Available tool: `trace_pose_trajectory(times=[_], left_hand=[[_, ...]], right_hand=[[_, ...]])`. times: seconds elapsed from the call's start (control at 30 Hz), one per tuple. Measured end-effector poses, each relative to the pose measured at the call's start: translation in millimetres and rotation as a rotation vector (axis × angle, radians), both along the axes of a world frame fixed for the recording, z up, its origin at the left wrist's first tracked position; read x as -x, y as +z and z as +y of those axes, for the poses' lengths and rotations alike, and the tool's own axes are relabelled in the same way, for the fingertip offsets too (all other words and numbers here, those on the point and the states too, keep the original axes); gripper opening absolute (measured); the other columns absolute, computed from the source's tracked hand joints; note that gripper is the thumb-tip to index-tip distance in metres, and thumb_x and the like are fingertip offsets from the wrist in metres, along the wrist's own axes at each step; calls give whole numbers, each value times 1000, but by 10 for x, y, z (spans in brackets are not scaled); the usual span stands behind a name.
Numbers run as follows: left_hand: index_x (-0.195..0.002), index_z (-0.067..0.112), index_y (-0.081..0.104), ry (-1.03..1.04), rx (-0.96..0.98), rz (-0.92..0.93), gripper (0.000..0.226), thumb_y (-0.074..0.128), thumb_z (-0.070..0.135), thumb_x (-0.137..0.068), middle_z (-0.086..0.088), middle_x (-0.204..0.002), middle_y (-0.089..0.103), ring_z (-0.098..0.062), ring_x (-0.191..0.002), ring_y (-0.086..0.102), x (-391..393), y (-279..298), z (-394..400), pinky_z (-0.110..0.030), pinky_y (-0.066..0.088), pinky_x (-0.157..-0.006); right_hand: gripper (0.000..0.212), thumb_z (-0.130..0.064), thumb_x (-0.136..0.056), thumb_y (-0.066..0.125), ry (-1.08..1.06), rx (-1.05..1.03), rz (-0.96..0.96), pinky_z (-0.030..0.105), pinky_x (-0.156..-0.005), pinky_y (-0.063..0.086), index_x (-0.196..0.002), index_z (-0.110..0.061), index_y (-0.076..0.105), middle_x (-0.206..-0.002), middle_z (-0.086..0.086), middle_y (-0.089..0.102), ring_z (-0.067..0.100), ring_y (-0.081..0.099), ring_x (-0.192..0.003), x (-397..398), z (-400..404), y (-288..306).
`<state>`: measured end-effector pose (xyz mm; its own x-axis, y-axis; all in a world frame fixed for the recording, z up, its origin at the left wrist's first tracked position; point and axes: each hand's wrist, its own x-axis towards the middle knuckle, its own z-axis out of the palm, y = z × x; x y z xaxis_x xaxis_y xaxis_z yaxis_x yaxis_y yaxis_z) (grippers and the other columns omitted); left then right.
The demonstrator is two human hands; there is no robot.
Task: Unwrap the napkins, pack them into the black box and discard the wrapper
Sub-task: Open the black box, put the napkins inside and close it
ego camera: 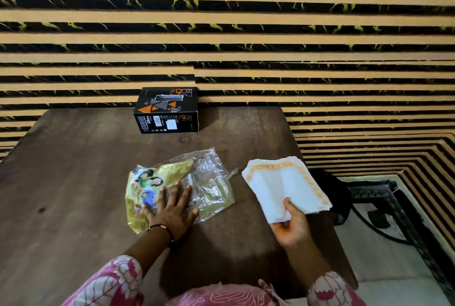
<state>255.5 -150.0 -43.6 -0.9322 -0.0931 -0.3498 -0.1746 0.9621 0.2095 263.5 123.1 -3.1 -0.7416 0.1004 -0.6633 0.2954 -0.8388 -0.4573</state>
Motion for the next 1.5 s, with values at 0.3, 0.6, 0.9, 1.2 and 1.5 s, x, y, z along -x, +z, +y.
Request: trace_pose_trajectory(times=[0.3,0.6,0.9,1.2,1.5], left_hand=[[-141,49,-9,177,6,17,65,20,68,-86,15,-157,-13,-25,-145,-16,-141,-43,117,-73,1,-106],[-147,28,14,207,-54,205,73,24,65,-84,2,-159,5,-23,-147,-7,-335,91,61,-57,-1,-116],[-146,32,16,92,-44,198,92,15,74,-64,4,-158,14,-21,-147,4,-529,-27,-583,-53,1,-117],[-147,33,7,131,-21,150,92,7,73,-65,7,-159,1,-18,-147,-2,-564,-16,-1907,-51,-3,-117],[-147,35,4,181,-11,121,91,9,75,-65,10,-159,0,-16,-147,-1,-717,-14,-3246,-51,-1,-116]], right_hand=[[27,-13,-85,61,296,-45,-110,45,-77,53,-108,-3,55,-101,18,63,31,60,-94,-41,-196,11],[14,-7,-90,52,893,-415,94,29,-57,56,-81,-6,63,-72,11,71,19,68,-59,-179,-497,18],[49,-34,-89,43,1184,-1631,953,21,-115,10,-137,-27,41,-150,-5,33,12,22,-141,-196,-1243,-398],[57,-35,-92,43,1323,-1804,989,24,-114,-5,-145,-22,27,-157,-5,16,16,5,-146,-26,-2658,-377],[54,-30,-90,47,1352,-1774,1056,25,-116,0,-142,-24,33,-156,-5,20,18,11,-144,-14,-3975,-401]])
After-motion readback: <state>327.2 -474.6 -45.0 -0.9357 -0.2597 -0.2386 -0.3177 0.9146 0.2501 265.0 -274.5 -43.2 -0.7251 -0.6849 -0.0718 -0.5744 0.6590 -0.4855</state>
